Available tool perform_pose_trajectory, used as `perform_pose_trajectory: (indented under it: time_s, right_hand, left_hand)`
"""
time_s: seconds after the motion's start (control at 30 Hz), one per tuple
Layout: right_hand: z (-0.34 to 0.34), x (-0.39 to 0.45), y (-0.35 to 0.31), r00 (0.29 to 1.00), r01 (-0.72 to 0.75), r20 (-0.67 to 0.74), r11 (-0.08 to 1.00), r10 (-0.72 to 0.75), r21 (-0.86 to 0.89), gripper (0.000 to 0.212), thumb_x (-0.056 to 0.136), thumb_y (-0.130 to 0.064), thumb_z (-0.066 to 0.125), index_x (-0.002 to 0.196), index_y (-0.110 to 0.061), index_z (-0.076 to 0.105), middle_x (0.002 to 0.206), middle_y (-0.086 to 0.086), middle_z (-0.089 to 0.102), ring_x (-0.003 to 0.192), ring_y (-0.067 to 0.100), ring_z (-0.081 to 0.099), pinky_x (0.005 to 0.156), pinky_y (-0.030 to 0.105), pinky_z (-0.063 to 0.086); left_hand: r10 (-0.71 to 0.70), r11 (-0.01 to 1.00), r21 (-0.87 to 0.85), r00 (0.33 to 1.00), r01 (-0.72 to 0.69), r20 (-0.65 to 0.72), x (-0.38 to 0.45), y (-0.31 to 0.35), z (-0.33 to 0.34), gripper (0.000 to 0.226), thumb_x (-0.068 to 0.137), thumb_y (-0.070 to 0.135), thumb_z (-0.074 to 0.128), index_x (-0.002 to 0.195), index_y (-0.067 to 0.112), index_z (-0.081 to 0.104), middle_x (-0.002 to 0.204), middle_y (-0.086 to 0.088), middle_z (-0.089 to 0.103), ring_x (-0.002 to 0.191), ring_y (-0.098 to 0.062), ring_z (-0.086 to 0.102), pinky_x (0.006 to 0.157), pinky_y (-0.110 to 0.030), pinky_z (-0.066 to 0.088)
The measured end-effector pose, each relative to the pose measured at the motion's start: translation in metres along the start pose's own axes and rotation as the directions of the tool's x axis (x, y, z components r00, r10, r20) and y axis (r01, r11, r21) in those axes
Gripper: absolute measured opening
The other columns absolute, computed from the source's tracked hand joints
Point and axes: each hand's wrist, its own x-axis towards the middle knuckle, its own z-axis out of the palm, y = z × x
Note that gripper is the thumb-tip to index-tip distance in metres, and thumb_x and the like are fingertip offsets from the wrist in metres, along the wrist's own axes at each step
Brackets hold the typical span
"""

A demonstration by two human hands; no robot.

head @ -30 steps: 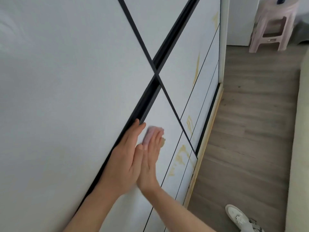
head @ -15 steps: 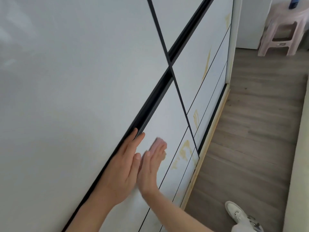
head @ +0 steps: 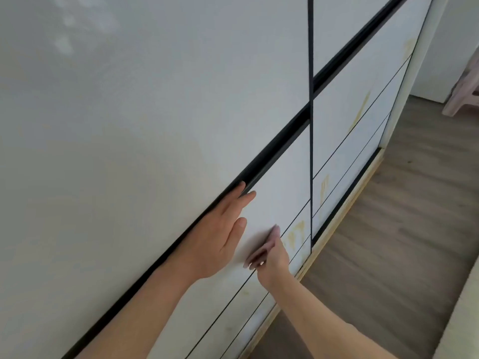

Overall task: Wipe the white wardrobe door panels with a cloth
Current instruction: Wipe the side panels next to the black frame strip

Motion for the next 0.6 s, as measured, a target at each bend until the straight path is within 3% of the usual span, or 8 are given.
perform_pose_trajectory:
  time_s: [0.03, 0.07, 0.2, 0.3, 0.4, 0.47, 0.53, 0.6]
  right_hand:
    - [-0.013, -0.019, -0.01, 1.0, -0.013, 0.016, 0.996, 0.015, -0.091, 0.075, 0.108, -0.053, 0.033, 0.083, 0.002, 0.078, 0.071, 0.034, 0.065, 0.06, 0.036, 0.055, 0.071, 0.044, 0.053]
    - [-0.025, -0.029, -0.016, 0.996, -0.024, 0.078, 0.992, 0.034, -0.122, 0.072, 0.11, -0.047, 0.032, 0.097, 0.009, 0.074, 0.077, 0.035, 0.069, 0.066, 0.038, 0.063, 0.084, 0.05, 0.055]
    - [-0.056, -0.069, -0.047, 0.916, -0.184, 0.345, 0.979, 0.204, -0.089, 0.047, 0.108, -0.036, 0.037, 0.13, -0.006, 0.065, 0.127, 0.019, 0.07, 0.108, 0.036, 0.072, 0.105, 0.053, 0.047]
    - [-0.055, -0.083, -0.071, 0.825, -0.209, 0.495, 0.961, 0.273, -0.182, 0.044, 0.103, -0.03, 0.043, 0.121, -0.002, 0.073, 0.13, 0.02, 0.067, 0.11, 0.036, 0.07, 0.105, 0.05, 0.046]
    - [-0.038, -0.091, -0.097, 0.762, -0.157, 0.561, 0.933, 0.324, -0.325, 0.04, 0.101, -0.027, 0.047, 0.113, -0.003, 0.077, 0.123, 0.018, 0.07, 0.106, 0.033, 0.071, 0.093, 0.045, 0.053]
    - [-0.026, -0.09, -0.116, 0.717, -0.144, 0.578, 0.893, 0.391, -0.425, 0.038, 0.1, -0.026, 0.049, 0.112, -0.004, 0.077, 0.123, 0.017, 0.07, 0.105, 0.03, 0.072, 0.097, 0.043, 0.051]
    - [-0.014, -0.082, -0.132, 0.658, -0.091, 0.596, 0.834, 0.46, -0.544, 0.037, 0.096, -0.027, 0.052, 0.111, -0.005, 0.078, 0.124, 0.015, 0.07, 0.109, 0.027, 0.069, 0.103, 0.039, 0.047]
    - [-0.001, -0.079, -0.142, 0.614, -0.02, 0.608, 0.78, 0.504, -0.626, 0.037, 0.095, -0.028, 0.052, 0.105, -0.008, 0.081, 0.117, 0.01, 0.073, 0.105, 0.021, 0.07, 0.095, 0.033, 0.052]
  left_hand:
    - [-0.008, 1.0, 0.026, 1.0, 0.008, -0.002, -0.001, 0.0, -0.001, 0.057, 0.104, 0.041, 0.019, 0.156, 0.025, 0.03, 0.167, 0.009, 0.017, 0.151, 0.0, 0.018, 0.121, -0.018, 0.016]
    - [-0.006, 0.998, 0.056, 1.0, 0.007, -0.012, -0.002, 0.001, -0.002, 0.057, 0.103, 0.042, 0.019, 0.156, 0.024, 0.032, 0.167, 0.009, 0.018, 0.151, -0.002, 0.019, 0.122, -0.021, 0.018]
    - [-0.008, 0.983, 0.181, 0.998, 0.02, -0.07, -0.008, 0.006, 0.0, 0.058, 0.103, 0.042, 0.016, 0.154, 0.023, 0.038, 0.166, 0.008, 0.021, 0.148, -0.007, 0.028, 0.122, -0.028, 0.025]
    - [-0.012, 0.969, 0.241, 0.986, 0.052, -0.166, -0.012, 0.016, 0.001, 0.056, 0.103, 0.036, 0.025, 0.148, 0.014, 0.048, 0.161, 0.001, 0.035, 0.144, -0.004, 0.029, 0.119, -0.021, 0.02]
    - [-0.171, 0.985, -0.014, 0.952, 0.173, -0.252, -0.026, 0.028, 0.009, 0.057, 0.103, 0.042, 0.028, 0.148, 0.016, 0.05, 0.157, 0.008, 0.039, 0.144, 0.001, 0.029, 0.12, -0.016, 0.019]
    - [-0.358, 0.927, -0.253, 0.857, 0.277, -0.372, -0.037, 0.041, 0.021, 0.052, 0.103, 0.044, 0.031, 0.142, 0.02, 0.056, 0.15, 0.013, 0.049, 0.142, 0.002, 0.036, 0.118, -0.019, 0.027]
    - [-0.523, 0.84, -0.444, 0.683, 0.311, -0.51, -0.043, 0.056, 0.031, 0.045, 0.102, 0.041, 0.039, 0.132, 0.02, 0.065, 0.136, 0.012, 0.061, 0.135, -0.002, 0.048, 0.111, -0.02, 0.037]
    - [-0.638, 0.76, -0.568, 0.533, 0.316, -0.556, -0.044, 0.076, 0.036, 0.041, 0.099, 0.04, 0.046, 0.126, 0.02, 0.068, 0.126, 0.011, 0.067, 0.125, -0.007, 0.058, 0.102, -0.018, 0.045]
